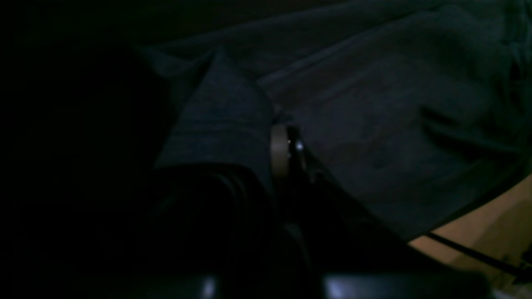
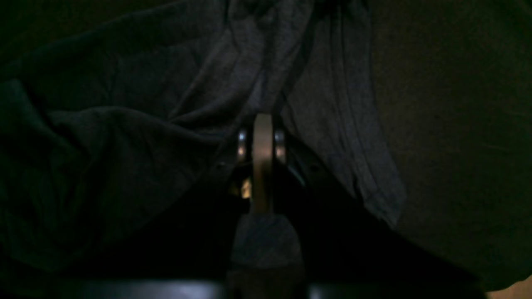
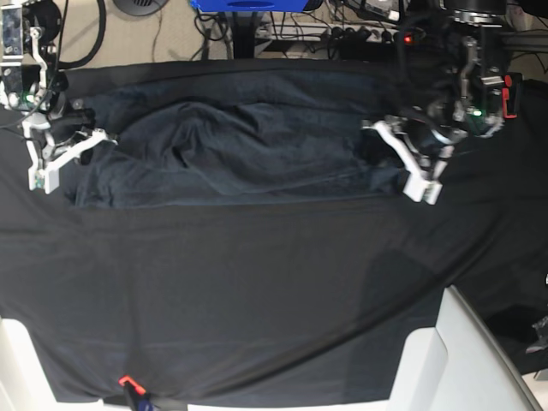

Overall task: Fold the T-shirt properly
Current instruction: 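Drag the left gripper's corner across the shirt toward the right gripper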

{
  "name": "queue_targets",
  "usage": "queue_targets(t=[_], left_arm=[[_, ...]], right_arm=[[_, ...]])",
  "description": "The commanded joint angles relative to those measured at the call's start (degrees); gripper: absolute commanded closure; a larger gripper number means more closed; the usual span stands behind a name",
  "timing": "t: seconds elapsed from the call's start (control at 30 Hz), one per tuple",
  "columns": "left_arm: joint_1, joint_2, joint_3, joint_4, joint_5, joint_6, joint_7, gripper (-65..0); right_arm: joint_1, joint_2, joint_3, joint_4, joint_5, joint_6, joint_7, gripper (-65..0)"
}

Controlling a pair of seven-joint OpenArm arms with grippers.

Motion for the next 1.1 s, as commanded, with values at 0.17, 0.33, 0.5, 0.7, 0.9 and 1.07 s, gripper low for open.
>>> queue_targets(t=[0.17, 0.33, 0.5, 0.7, 0.9, 1.07], left_arm=[[-0.99, 3.25, 4.12, 1.02, -1.42, 5.65, -0.79, 0.0], [-1.60, 6.41, 5.52, 1.02, -1.24, 6.09, -0.70, 0.0], [-3.80, 8.96, 5.70, 0.67, -1.24, 6.17, 1.14, 0.0], [-6.26, 12.66, 5.79, 0.67, -1.24, 8.81, 1.85, 0.0], [-8.64, 13.10, 13.08, 0.40, -1.24, 11.98, 1.67, 0.0], [-10.66, 13.71, 16.25, -3.38, -1.42, 13.56, 1.67, 0.0]], right_arm=[[0.32, 0.64, 0.33, 0.85, 0.41, 0.12, 1.12, 0.0], [0.32, 0.64, 0.33, 0.85, 0.41, 0.12, 1.12, 0.0], [-0.30, 0.64, 0.33, 0.85, 0.41, 0.12, 1.12, 0.0], [-0.38, 0.64, 0.33, 0.85, 0.41, 0.12, 1.12, 0.0], [-0.38, 0.82, 0.59, 0.85, 0.41, 0.12, 1.12, 0.0], [-0.47, 0.91, 0.68, 0.85, 0.41, 0.12, 1.12, 0.0]])
